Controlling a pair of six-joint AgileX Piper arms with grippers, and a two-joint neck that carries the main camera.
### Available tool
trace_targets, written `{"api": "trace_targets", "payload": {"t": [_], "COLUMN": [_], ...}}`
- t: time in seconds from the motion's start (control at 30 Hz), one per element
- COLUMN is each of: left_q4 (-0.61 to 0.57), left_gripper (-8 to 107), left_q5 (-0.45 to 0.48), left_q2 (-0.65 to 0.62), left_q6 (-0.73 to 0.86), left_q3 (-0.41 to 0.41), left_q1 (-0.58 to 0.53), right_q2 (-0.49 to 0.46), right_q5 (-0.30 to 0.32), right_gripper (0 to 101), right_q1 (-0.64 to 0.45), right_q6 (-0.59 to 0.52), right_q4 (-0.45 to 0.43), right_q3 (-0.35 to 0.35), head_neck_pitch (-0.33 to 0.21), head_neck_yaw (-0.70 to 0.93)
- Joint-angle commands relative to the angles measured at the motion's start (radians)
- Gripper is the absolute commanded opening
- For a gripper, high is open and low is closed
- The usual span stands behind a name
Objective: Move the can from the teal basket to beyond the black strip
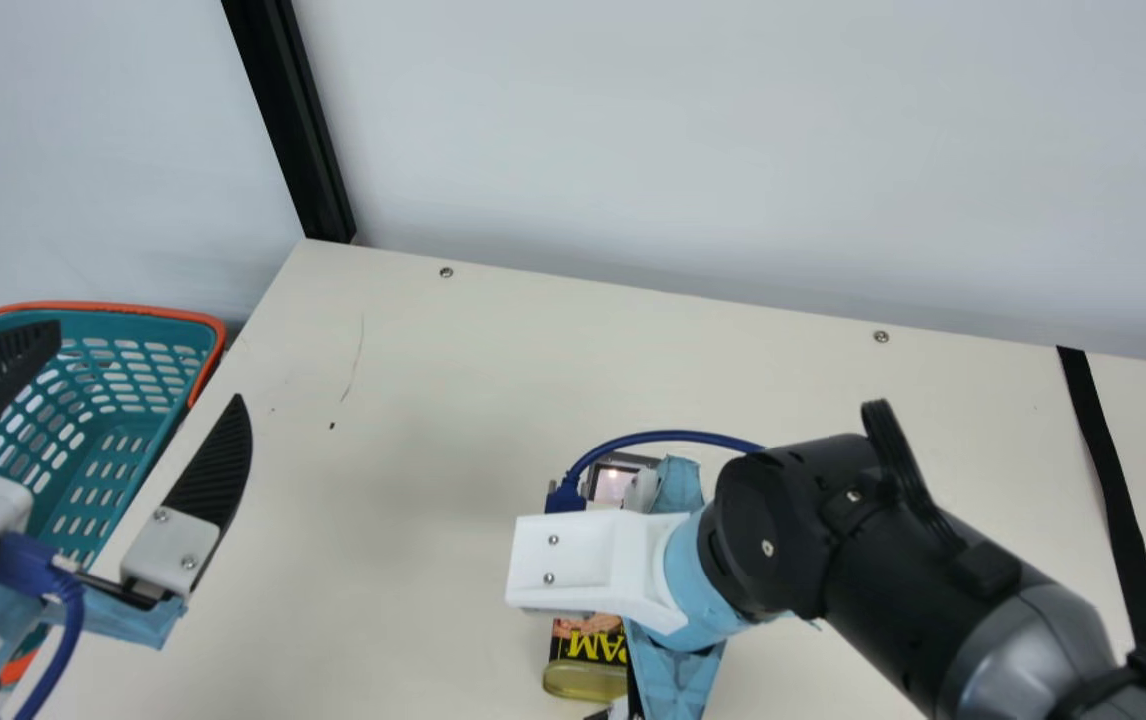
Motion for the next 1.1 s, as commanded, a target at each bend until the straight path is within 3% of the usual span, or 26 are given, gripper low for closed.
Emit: {"api": "trace_targets", "payload": {"t": [0.0, 0.17, 0.2, 0.23, 0.5, 0.77, 1.07], "left_q4": [0.000, 0.000, 0.000, 0.000, 0.000, 0.000, 0.000], "left_gripper": [90, 90, 90, 90, 90, 90, 90], "left_q5": [0.000, 0.000, 0.000, 0.000, 0.000, 0.000, 0.000], "left_q2": [0.000, 0.000, 0.000, 0.000, 0.000, 0.000, 0.000], "left_q6": [0.000, 0.000, 0.000, 0.000, 0.000, 0.000, 0.000], "left_q3": [0.000, 0.000, 0.000, 0.000, 0.000, 0.000, 0.000], "left_q1": [0.000, 0.000, 0.000, 0.000, 0.000, 0.000, 0.000], "right_q2": [0.005, 0.015, 0.016, 0.017, -0.011, -0.098, -0.215], "right_q5": [-0.003, -0.010, -0.013, -0.017, -0.064, -0.109, -0.098], "right_gripper": [101, 101, 23, 0, 0, 0, 0], "right_q1": [0.001, 0.005, 0.005, 0.006, 0.005, -0.018, -0.085], "right_q6": [0.015, 0.050, 0.057, 0.064, 0.117, 0.126, 0.164], "right_q4": [-0.012, -0.037, -0.043, -0.048, -0.056, -0.019, -0.054], "right_q3": [0.001, 0.003, 0.003, 0.004, 0.029, 0.066, 0.092], "head_neck_pitch": [-0.003, -0.003, -0.003, -0.003, -0.003, -0.003, -0.015], "head_neck_yaw": [-0.004, -0.004, -0.004, -0.004, -0.004, -0.004, -0.105]}}
